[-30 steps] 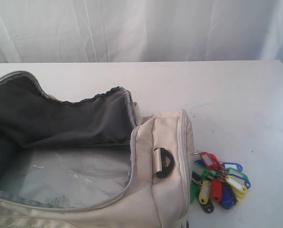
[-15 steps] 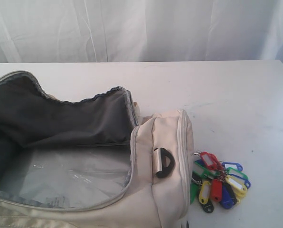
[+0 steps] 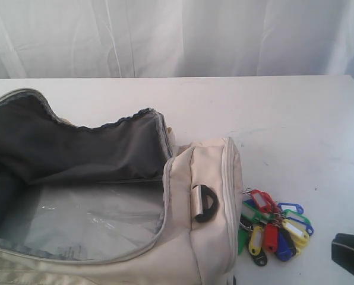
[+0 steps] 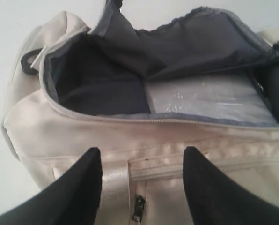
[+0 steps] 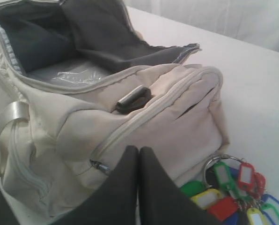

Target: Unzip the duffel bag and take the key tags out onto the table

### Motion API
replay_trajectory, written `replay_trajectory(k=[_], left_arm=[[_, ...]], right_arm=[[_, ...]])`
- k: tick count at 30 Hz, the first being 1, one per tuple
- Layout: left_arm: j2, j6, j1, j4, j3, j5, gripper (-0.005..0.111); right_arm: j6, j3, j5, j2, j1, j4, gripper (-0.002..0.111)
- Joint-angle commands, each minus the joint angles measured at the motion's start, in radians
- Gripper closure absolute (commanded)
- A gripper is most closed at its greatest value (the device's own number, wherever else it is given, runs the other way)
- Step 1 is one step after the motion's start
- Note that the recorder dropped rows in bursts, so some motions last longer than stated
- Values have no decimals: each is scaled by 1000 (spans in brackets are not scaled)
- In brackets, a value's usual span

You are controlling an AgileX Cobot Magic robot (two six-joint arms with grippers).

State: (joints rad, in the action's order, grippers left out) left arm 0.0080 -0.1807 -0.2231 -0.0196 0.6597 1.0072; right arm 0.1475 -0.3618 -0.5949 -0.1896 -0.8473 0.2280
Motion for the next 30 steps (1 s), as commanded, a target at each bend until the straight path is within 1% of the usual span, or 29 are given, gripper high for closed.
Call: replay_trajectory(k=[1, 4, 6, 9, 13, 14, 15, 17, 20, 22, 25, 26, 29, 30], left_arm=[[-8, -1, 1, -45, 0, 89, 51], [-8, -1, 1, -159, -34, 106, 51], [-7, -6, 1, -255, -76, 124, 55], [-5, -6, 1, -353, -160, 136, 71], [-5, -66, 1, -446, -271, 78, 88], [-5, -65, 1, -484, -297, 61, 92], [-5, -58, 1, -560, -338, 38, 99], [-5, -49, 1, -637, -399, 50, 106], [-5, -76, 1, -646, -463, 64, 106], [-1, -109, 1, -630, -503, -20, 106], [43, -96, 1, -649, -512, -132, 106], [68, -91, 1, -640, -512, -178, 106], [159, -81, 1, -627, -516, -260, 106], [194, -74, 1, -631, -527, -319, 106]], right_arm=[[39, 2, 4, -30, -1, 33, 108], [39, 2, 4, -42, -1, 33, 108], [39, 2, 6, -42, -1, 33, 108], [39, 2, 20, -42, -1, 33, 108], [39, 2, 29, -42, -1, 33, 108], [39, 2, 29, -42, -1, 33, 108], [39, 2, 29, -42, -1, 33, 108], [39, 2, 29, -42, -1, 33, 108], [39, 2, 31, -42, -1, 31, 108], [39, 2, 50, -42, -1, 29, 108], [39, 2, 65, -42, -1, 29, 108], [39, 2, 74, -42, -1, 29, 108], [33, 2, 103, -42, -1, 29, 108], [33, 2, 116, -42, -1, 29, 108]])
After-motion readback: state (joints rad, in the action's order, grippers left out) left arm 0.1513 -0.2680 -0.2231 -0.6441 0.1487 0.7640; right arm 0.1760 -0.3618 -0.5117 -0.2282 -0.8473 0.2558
